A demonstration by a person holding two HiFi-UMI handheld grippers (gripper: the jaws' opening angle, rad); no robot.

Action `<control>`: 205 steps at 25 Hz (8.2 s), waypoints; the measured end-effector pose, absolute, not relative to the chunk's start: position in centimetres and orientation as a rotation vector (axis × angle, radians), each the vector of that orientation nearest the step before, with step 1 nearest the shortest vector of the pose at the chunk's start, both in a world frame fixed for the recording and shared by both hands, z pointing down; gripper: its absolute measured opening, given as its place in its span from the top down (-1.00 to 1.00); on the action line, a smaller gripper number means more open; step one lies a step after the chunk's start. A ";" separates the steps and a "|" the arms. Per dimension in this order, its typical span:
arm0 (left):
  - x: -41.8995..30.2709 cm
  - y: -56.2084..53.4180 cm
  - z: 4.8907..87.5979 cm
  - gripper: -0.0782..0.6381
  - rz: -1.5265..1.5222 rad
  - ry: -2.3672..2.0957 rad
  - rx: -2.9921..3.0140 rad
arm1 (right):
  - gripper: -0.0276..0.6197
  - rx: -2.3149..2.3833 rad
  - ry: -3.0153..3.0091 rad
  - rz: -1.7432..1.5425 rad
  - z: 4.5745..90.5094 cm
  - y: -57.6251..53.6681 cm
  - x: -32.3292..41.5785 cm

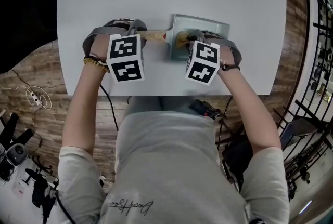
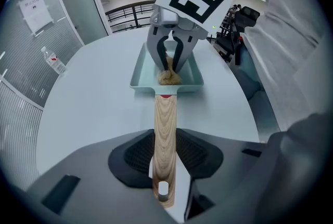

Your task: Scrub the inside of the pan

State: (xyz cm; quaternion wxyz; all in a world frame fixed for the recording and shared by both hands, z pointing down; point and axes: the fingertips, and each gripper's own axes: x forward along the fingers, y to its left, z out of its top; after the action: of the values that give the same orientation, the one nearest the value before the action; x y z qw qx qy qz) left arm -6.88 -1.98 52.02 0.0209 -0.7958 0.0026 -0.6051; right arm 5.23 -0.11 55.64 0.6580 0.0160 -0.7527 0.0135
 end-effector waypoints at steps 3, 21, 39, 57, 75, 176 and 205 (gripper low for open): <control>-7.0 -2.0 52.2 0.40 -1.876 0.012 -2.467 | 0.70 -0.021 -1.700 0.084 55.7 1.7 5.2; -6.8 -1.6 51.9 0.40 -1.882 -0.022 -2.453 | 0.70 -0.100 -1.731 0.201 55.4 2.7 5.8; -6.9 -0.4 51.8 0.40 -1.880 -0.013 -2.478 | 0.70 0.150 -1.660 -0.113 55.8 -4.3 6.9; -7.0 -2.3 52.4 0.40 -1.892 0.035 -2.454 | 0.70 0.004 -1.666 0.070 55.9 1.4 7.5; -7.1 -1.4 52.4 0.40 -1.897 -0.030 -2.421 | 0.70 -0.022 -1.713 0.207 55.7 3.0 7.8; -7.4 -1.8 52.9 0.39 -1.985 -0.026 -2.313 | 0.70 -0.017 -1.620 0.237 56.1 2.0 11.7; -7.4 -1.5 52.7 0.39 -2.014 0.119 -2.424 | 0.70 0.073 -1.584 -0.016 56.2 -4.7 12.9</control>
State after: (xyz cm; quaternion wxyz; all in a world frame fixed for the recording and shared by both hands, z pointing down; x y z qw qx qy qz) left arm -7.38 -1.51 52.68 -0.0060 -0.7686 0.0378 -0.6386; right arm 12.88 -4.65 56.21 0.7019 0.0329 -0.7115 -0.0074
